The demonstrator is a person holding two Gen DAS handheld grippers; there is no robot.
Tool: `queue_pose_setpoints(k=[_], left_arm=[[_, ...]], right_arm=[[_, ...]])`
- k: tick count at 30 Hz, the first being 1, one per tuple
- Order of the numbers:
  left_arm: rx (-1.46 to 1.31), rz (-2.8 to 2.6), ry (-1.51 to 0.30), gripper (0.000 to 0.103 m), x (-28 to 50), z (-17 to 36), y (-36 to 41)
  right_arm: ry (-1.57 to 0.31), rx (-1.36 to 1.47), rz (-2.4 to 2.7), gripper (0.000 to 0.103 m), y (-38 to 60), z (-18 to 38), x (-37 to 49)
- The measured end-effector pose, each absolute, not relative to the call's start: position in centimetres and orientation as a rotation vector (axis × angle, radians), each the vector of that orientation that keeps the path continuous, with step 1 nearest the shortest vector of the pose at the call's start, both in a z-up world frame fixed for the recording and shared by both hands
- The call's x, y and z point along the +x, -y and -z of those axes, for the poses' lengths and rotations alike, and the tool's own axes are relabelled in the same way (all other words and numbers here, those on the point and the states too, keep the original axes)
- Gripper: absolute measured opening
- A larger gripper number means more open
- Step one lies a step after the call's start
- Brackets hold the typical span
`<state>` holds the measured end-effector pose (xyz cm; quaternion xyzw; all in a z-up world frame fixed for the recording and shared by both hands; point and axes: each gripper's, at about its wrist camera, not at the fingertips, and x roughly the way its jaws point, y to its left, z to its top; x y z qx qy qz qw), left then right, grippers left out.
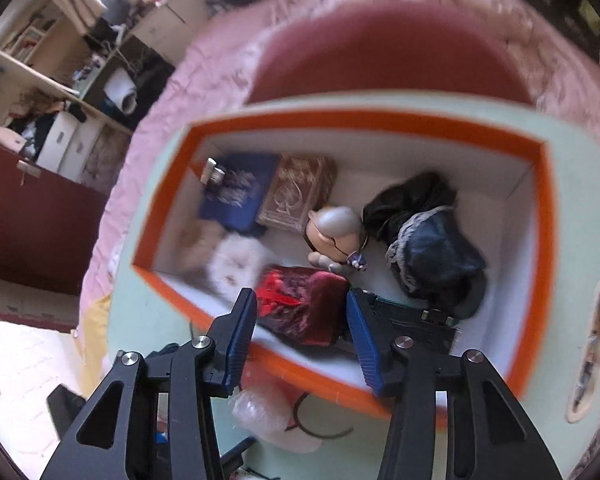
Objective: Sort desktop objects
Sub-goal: 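Grasp the small plush doll in the orange box with the right gripper and place it on the table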
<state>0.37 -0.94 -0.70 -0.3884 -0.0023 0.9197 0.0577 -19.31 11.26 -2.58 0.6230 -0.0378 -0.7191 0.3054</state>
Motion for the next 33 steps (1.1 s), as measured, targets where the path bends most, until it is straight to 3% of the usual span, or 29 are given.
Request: queue_pose_setpoints(k=[4, 5, 6, 9, 13, 15, 16, 23, 28, 33], left_arm=[[-1.174, -2.789, 0.007, 0.103, 0.5, 0.7, 1.0], [-1.174, -2.789, 0.006, 0.103, 0.5, 0.7, 1.0], [-1.174, -2.789, 0.006, 0.103, 0.4, 0.7, 0.9], [-1.173, -2.790, 0.005, 0.103, 0.5, 0.7, 0.8], [-1.174, -2.791, 0.006, 0.103, 0.5, 0.6, 0.8], [-1.173, -2.791, 0.005, 0.103, 0.5, 0.7, 0.8], [-1.173, -2.791, 0.006, 0.103, 0.5, 0.7, 0.8], [-1.172, -2.791, 0.006, 0.103, 0.5, 0.7, 0.7], [-1.172, -2.789, 0.006, 0.103, 0.4, 0.6, 0.7], [-1.167, -2.789, 0.009, 0.103, 0.4, 0.6, 0.7]], right_arm=[[0.198, 1.631, 1.872, 0.033, -12.6, 2.7, -20.0], [0.219, 1.620, 1.878, 0.023, -13.1, 2.6, -20.2], [0.229, 1.600, 1.902, 0.001, -13.6, 2.2, -20.4], [0.357, 1.509, 1.884, 0.001, -15.4, 0.6, -20.2], [0.358, 1.473, 1.958, 0.005, -16.8, -1.4, -20.2], [0.254, 1.456, 2.020, 0.024, -15.9, -2.3, -20.1], [0.204, 1.443, 2.024, 0.028, -14.7, -2.5, -20.0], [-0.333, 1.513, 2.144, 0.029, -8.0, 0.9, -20.8], [-0.381, 1.568, 2.113, 0.033, -7.3, 4.3, -22.4], [-0.256, 1.441, 2.162, 0.032, -9.3, 3.2, -21.7]])
